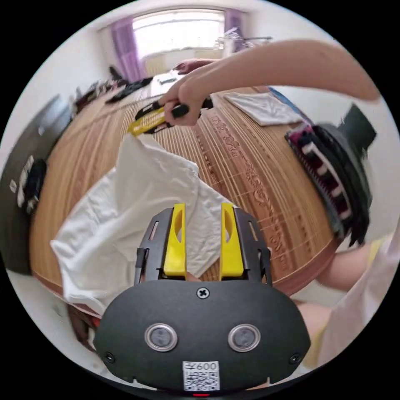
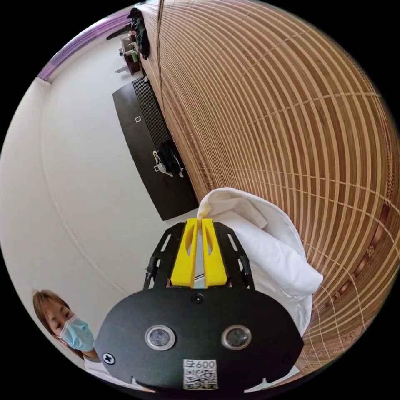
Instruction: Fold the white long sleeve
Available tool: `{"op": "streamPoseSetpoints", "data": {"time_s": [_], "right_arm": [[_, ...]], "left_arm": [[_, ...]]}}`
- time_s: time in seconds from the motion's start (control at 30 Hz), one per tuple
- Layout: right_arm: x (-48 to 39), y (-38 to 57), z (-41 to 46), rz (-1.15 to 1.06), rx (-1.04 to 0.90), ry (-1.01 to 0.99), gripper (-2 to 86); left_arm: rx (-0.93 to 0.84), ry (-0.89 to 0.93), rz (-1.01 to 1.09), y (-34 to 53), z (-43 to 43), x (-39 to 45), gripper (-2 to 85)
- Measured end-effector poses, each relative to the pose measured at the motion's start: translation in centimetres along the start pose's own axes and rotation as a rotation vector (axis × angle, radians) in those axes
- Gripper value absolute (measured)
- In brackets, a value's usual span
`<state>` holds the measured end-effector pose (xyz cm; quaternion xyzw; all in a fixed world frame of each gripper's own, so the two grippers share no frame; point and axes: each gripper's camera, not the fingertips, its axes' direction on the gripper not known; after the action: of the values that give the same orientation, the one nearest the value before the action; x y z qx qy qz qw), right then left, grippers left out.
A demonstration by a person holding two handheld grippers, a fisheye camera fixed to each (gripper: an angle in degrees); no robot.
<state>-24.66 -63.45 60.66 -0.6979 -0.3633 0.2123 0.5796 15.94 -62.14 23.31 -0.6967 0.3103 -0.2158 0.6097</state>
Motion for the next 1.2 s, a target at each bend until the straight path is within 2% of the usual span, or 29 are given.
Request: {"op": "streamPoseSetpoints", "data": {"time_s": [0.07, 0.17, 0.23, 0.37, 0.47, 0.7, 0.83, 1.0, 1.1, 1.2], "right_arm": [[-0.5, -0.4, 0.5, -0.007, -0.023, 0.037, -0.8], [-1.7, -1.0, 1.2, -0.033, -0.066, 0.097, -0.8], [-2.6, -1.3, 1.5, -0.064, -0.087, 0.157, -0.8], [-3.3, -1.6, 2.1, -0.085, -0.118, 0.203, -0.8], [-3.3, -1.8, 2.4, -0.096, -0.131, 0.211, -0.8], [-2.2, -2.1, 2.7, -0.064, -0.127, 0.181, -0.8], [-1.9, -2.3, 2.6, -0.059, -0.128, 0.172, -0.8], [-1.6, -2.6, 2.5, -0.058, -0.145, 0.165, -0.8], [-1.6, -2.6, 2.5, -0.067, -0.175, 0.15, -0.8], [-1.8, -2.5, 2.4, -0.084, -0.212, 0.127, -0.8]], "left_arm": [[0.014, 0.07, -0.287, -2.0, 1.5, -1.4, 10.8], [0.066, -0.029, -0.564, -4.8, 2.6, -1.7, 10.3], [0.088, -0.058, -0.687, -6.6, 3.4, -1.8, 10.2], [0.006, -0.072, -0.856, -9.9, 6.4, -1.6, 9.5], [-0.02, -0.104, -0.874, -10.9, 6.6, -1.8, 9.1], [-0.125, -0.199, -0.673, -14.7, 6.2, 0.3, 7.4], [-0.12, -0.179, -0.695, -15.0, 5.2, -0.1, 4.6], [-0.088, -0.092, -0.73, -14.7, 0.2, -1.3, 2.9], [-0.084, -0.043, -0.69, -15.2, -4.5, -2.3, 2.5], [-0.102, -0.07, -0.614, -16.2, -8.1, -2.9, 2.5]]}}
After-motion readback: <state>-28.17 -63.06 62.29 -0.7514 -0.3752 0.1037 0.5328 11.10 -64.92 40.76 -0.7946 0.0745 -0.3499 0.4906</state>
